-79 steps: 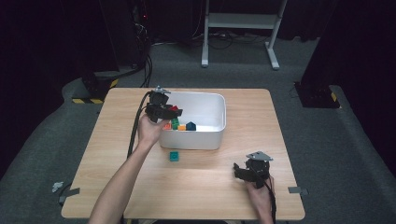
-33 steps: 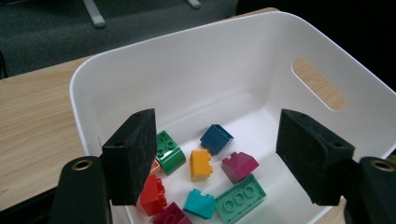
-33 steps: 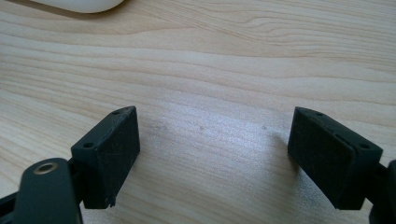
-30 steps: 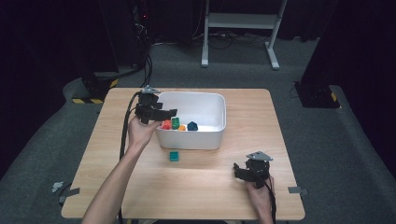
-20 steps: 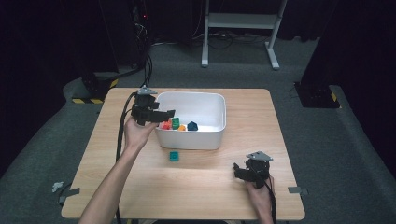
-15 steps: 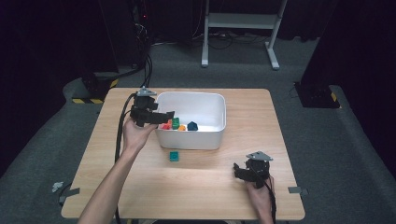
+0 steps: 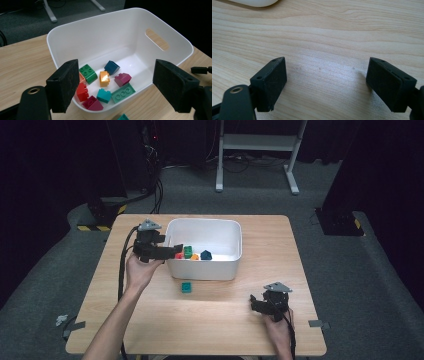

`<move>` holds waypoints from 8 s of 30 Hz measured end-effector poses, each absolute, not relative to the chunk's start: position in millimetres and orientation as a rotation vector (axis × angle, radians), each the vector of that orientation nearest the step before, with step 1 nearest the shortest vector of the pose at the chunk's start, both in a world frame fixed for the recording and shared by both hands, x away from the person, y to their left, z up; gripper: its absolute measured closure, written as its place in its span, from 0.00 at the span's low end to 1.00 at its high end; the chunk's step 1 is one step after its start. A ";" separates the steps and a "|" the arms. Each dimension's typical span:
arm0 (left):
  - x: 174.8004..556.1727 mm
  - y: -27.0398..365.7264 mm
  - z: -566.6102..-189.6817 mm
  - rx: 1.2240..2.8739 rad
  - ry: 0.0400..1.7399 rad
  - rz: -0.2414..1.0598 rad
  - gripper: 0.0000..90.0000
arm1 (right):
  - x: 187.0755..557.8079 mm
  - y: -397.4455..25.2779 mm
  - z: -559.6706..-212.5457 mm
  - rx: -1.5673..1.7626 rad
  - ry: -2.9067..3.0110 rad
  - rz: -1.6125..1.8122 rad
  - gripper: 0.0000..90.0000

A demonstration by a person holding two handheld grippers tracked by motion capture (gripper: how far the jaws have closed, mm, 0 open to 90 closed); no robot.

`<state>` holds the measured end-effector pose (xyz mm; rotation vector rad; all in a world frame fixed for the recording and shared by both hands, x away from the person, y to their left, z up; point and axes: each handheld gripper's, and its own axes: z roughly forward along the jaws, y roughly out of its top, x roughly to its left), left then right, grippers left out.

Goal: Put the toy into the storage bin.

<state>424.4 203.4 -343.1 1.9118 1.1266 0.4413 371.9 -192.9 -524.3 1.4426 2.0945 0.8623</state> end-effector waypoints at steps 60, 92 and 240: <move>349.3 212.2 -432.1 1.919 1.150 0.311 0.24 | 371.9 -192.8 -524.3 1.442 2.095 0.863 0.19; 375.7 176.8 -493.1 1.995 1.176 0.349 0.26 | 371.9 -192.8 -524.3 1.443 2.095 0.863 0.19; 370.7 204.2 -377.9 1.970 1.060 0.280 0.52 | 371.8 -192.8 -524.3 1.443 2.095 0.862 0.19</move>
